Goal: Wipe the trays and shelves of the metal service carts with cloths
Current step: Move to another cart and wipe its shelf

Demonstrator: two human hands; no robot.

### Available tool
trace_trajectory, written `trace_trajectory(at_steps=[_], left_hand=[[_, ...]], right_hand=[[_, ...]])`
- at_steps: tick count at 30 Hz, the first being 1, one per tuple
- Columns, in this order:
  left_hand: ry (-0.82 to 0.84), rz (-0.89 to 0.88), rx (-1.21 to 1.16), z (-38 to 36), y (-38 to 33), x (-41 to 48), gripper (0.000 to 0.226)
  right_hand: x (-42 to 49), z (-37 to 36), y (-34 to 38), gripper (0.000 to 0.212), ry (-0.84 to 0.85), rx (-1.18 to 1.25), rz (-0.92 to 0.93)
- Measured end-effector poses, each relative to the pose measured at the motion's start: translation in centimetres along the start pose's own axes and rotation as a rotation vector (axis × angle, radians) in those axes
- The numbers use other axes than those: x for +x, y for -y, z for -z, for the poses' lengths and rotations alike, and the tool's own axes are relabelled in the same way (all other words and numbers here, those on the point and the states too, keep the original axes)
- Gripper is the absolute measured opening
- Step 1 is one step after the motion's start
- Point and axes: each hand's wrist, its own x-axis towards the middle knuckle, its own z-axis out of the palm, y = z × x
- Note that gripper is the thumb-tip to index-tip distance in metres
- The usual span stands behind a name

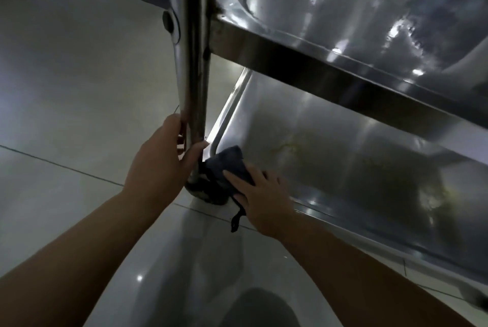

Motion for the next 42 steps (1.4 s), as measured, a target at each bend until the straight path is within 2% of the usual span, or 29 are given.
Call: trace_trajectory(at_steps=[3, 4, 7, 8, 9, 12, 13, 15, 16, 17, 20, 21, 22, 23, 26, 27, 28, 29, 30, 33, 35, 37, 40, 42], left_hand=[[-0.012, 0.010, -0.026, -0.1, -0.3, 0.1, 0.039], [-0.015, 0.014, -0.030, -0.2, -0.4, 0.1, 0.037], [-0.044, 0.007, -0.038, -0.7, -0.1, -0.1, 0.032], [-0.055, -0.001, -0.041, -0.8, 0.1, -0.1, 0.031], [-0.066, -0.009, -0.042, -1.0, 0.2, 0.0, 0.032], [-0.069, -0.042, -0.043, -1.0, 0.5, 0.0, 0.038], [-0.071, -0.045, -0.050, -1.0, 0.6, -0.1, 0.038], [-0.081, -0.043, -0.063, -1.0, 0.7, -0.4, 0.033], [-0.089, -0.037, -0.065, -1.0, 0.7, -0.4, 0.032], [-0.099, -0.032, -0.062, -1.0, 0.7, -0.4, 0.032], [-0.124, -0.040, -0.047, -1.2, 0.5, -0.3, 0.037], [-0.140, -0.044, -0.041, -1.2, 0.5, -0.2, 0.038], [-0.155, -0.047, -0.039, -1.2, 0.5, -0.3, 0.038], [-0.170, -0.046, -0.042, -1.2, 0.4, -0.3, 0.037], [-0.210, -0.037, -0.030, -1.0, 0.4, -0.6, 0.038], [-0.227, -0.033, -0.005, -0.9, 0.5, -0.7, 0.040], [-0.244, -0.022, 0.020, -0.9, 0.5, -0.8, 0.040], [-0.264, -0.010, 0.042, -0.9, 0.3, -0.9, 0.039], [-0.286, 0.001, 0.059, -1.0, 0.2, -1.0, 0.035], [-0.394, -0.025, 0.053, -1.6, -0.6, -1.8, 0.025], [-0.404, -0.086, 0.046, -2.3, -1.2, -2.4, 0.022], [-0.347, -0.214, 0.144, -3.4, -1.6, -2.8, 0.017], [-0.228, -0.542, 0.379, -5.9, -1.2, -2.8, 0.002], [-0.073, -0.646, 0.468, -7.5, -1.3, -2.7, 0.011]], right_hand=[[1.5, 1.1, -3.0, 0.047, -0.078, -0.047, 0.047], [2.5, 1.6, -4.0, 0.047, -0.129, -0.079, -0.026], [6.1, 2.1, -4.7, 0.049, -0.052, 0.037, -0.511], [7.1, 1.7, -3.7, 0.050, -0.046, 0.046, -0.559], [7.9, 1.1, -2.3, 0.050, -0.065, 0.036, -0.490], [7.8, -0.9, 1.9, 0.045, -0.139, 0.089, -0.025], [7.3, -1.0, 2.1, 0.042, -0.148, 0.127, 0.076], [7.3, -0.3, -0.1, 0.038, -0.254, 0.041, 0.210], [7.7, 0.0, -2.0, 0.037, -0.289, -0.042, 0.196], [8.3, 0.4, -4.1, 0.038, -0.281, -0.059, 0.087], [10.6, 1.3, -9.4, 0.046, -0.172, 0.113, -0.560], [11.2, 1.3, -9.6, 0.048, -0.174, 0.117, -0.674], [11.7, 1.1, -8.8, 0.049, -0.168, 0.085, -0.678], [11.9, 1.0, -7.6, 0.048, -0.169, 0.060, -0.581], [10.5, -0.1, -4.4, 0.046, -0.116, 0.007, -0.029], [9.6, -0.2, -4.4, 0.046, -0.080, -0.013, 0.098], [8.9, -0.1, -5.3, 0.046, -0.083, -0.025, 0.144], [8.4, 0.3, -6.7, 0.045, -0.120, -0.034, 0.092], [7.9, 0.7, -8.3, 0.043, -0.169, -0.041, -0.035], [6.1, 1.9, -12.1, 0.047, -0.211, 0.034, -0.580], [5.2, 1.8, -11.5, 0.048, -0.185, 0.046, -0.706], [4.3, 1.1, -9.2, 0.047, -0.151, 0.050, -0.587], [1.7, -0.4, -7.1, 0.046, -0.137, -0.050, -0.123], [-0.2, -0.3, -8.4, 0.045, -0.093, -0.013, 0.099]])
